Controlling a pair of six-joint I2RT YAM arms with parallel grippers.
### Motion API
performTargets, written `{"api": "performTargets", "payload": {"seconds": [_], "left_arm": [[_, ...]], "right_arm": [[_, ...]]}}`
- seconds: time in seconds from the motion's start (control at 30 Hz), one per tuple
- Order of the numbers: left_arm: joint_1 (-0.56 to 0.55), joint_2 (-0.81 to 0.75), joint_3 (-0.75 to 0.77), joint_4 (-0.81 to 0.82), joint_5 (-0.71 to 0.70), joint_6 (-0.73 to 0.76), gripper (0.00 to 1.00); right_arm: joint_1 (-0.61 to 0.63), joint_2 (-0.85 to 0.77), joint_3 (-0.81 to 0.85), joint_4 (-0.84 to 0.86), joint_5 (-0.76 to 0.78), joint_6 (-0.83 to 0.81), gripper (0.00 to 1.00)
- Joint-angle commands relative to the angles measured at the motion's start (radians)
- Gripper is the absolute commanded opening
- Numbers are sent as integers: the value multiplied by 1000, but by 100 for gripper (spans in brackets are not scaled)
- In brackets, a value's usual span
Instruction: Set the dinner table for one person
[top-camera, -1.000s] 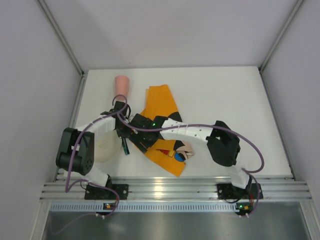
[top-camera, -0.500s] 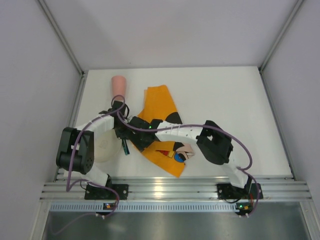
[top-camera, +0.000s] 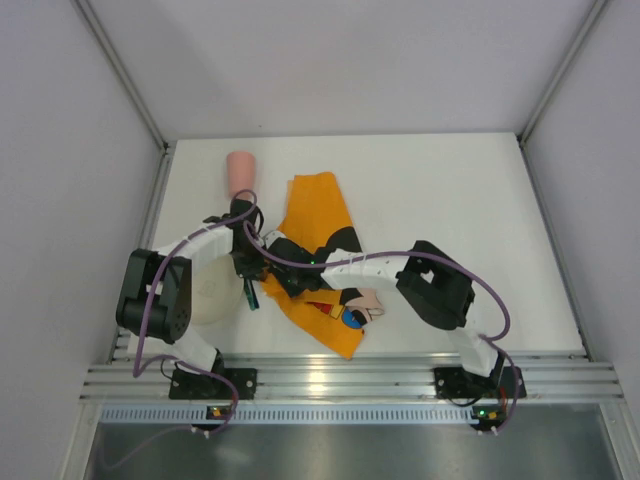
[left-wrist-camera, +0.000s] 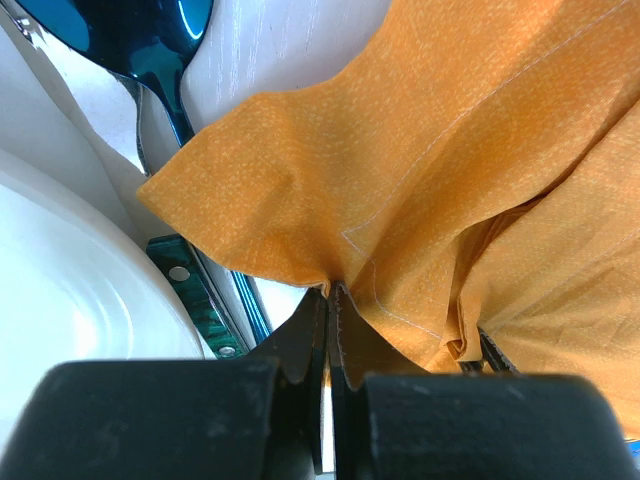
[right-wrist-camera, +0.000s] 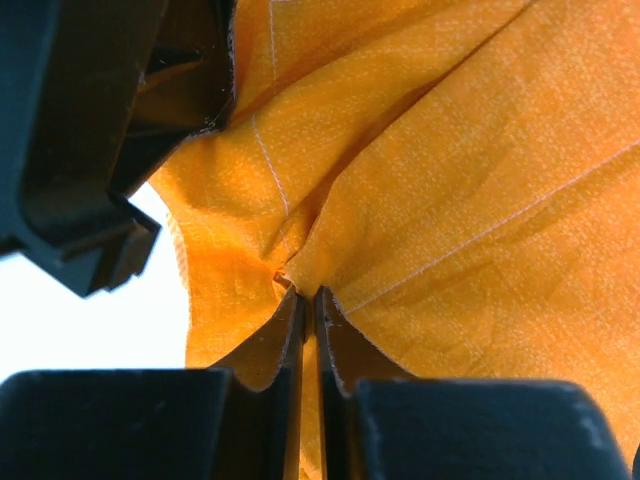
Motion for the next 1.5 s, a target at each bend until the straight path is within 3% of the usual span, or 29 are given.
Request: {"api": "performTargets", "payload": {"seconds": [0.0, 0.2, 0.47, 0.57, 0.73, 0.87, 0.9, 0.93, 0.97, 1.03, 1.17, 1.37, 1.47], "left_arm": [[-5, 1, 28, -23, 11, 5, 0], [-5, -2, 11, -5, -6, -10, 0], [-5, -4, -14, 9, -84, 19, 0], [-4, -4, -32, 26, -90, 22, 0], [-4, 7, -47, 55, -87, 16, 0], [-4, 15, -43, 67, -81, 14, 0], [-4, 16, -41, 67, -75, 13, 0], [-4, 21, -41, 73, -72, 11, 0], [-5, 24, -40, 77, -69, 8, 0], [-5, 30, -40, 84, -61, 0, 0], [-8, 30, -43, 92, -55, -13, 0], [-11, 27, -47, 87, -58, -20, 0], [-18, 27, -47, 75, -58, -23, 0]], "right_arm": [[6, 26, -98, -41, -25, -4, 2], [-6, -42, -130, -81, -12, -12, 0], [-57, -263, -141, -235, 21, -12, 21], [-81, -329, -144, -272, 24, -18, 24], [-149, -375, -181, -280, 9, -30, 0], [-238, -379, -193, -274, -52, -34, 0], [-244, -381, -190, -274, -71, -38, 4], [-247, -382, -187, -274, -89, -55, 31], [-245, -385, -187, -266, -117, -57, 47], [-241, -398, -201, -254, -164, -76, 65], [-184, -412, -271, -233, -183, -90, 76], [-120, -433, -400, -177, -174, -57, 83], [-118, -407, -406, -147, -161, -38, 81]]}}
